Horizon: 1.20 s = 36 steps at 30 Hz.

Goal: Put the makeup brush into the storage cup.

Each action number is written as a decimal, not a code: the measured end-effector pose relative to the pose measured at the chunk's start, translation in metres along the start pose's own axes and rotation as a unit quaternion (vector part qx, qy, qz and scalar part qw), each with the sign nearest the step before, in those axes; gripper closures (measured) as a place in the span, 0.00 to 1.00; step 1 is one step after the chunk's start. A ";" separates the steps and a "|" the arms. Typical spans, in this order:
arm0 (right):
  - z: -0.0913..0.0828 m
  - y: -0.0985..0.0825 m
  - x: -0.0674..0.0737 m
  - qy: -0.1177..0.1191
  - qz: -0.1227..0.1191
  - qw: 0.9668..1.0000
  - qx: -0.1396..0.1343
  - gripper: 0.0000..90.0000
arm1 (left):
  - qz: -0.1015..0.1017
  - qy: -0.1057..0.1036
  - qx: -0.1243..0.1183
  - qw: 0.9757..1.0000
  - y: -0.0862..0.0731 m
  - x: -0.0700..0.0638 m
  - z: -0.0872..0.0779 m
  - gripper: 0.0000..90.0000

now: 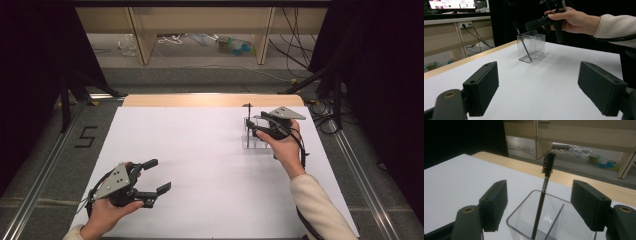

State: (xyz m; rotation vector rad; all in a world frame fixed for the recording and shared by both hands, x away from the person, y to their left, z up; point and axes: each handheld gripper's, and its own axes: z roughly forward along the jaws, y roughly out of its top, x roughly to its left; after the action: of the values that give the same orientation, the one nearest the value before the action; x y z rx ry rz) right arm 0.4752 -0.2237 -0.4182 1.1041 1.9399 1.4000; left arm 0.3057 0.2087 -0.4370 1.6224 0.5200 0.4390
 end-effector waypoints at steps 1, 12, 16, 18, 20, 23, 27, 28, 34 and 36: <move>-0.001 0.001 0.000 -0.003 -0.008 1.000 0.004 0.34 | 0.000 0.000 0.000 1.000 0.000 0.000 0.000 0.19; -0.010 -0.001 0.005 0.008 -0.014 1.000 0.004 0.31 | 0.001 0.001 0.000 1.000 0.000 0.000 0.000 0.19; -0.020 -0.001 0.005 0.009 -0.016 1.000 0.003 0.30 | 0.000 0.001 0.000 1.000 0.000 0.000 0.000 0.19; -0.024 -0.002 0.005 0.014 -0.013 1.000 0.006 0.30 | 0.001 0.002 0.000 1.000 0.000 0.000 0.000 0.19; -0.026 -0.002 0.004 0.013 -0.018 1.000 0.004 0.29 | 0.001 0.002 0.000 1.000 0.000 0.000 0.000 0.19; -0.027 -0.004 0.005 0.014 -0.021 1.000 0.006 0.29 | 0.000 0.002 0.000 1.000 0.000 0.000 0.000 0.19; -0.032 -0.007 0.007 0.019 -0.021 1.000 0.012 0.29 | 0.000 0.002 0.000 1.000 0.000 0.000 0.000 0.19; -0.034 -0.007 0.007 0.014 -0.024 1.000 0.014 0.29 | 0.000 0.002 0.000 1.000 0.000 0.000 0.000 0.19; -0.043 -0.012 0.010 0.021 -0.033 0.999 0.010 0.29 | 0.000 0.002 0.001 1.000 0.000 0.000 0.000 0.19; -0.045 -0.013 0.011 0.026 -0.036 0.999 0.008 0.29 | 0.000 0.002 0.002 1.000 0.000 0.000 0.000 0.19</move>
State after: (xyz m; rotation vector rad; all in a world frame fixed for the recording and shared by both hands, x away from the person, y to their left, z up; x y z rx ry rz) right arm 0.4302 -0.2396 -0.4142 1.0026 2.0108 1.3900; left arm 0.3057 0.2082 -0.4373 1.6251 0.5237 0.4408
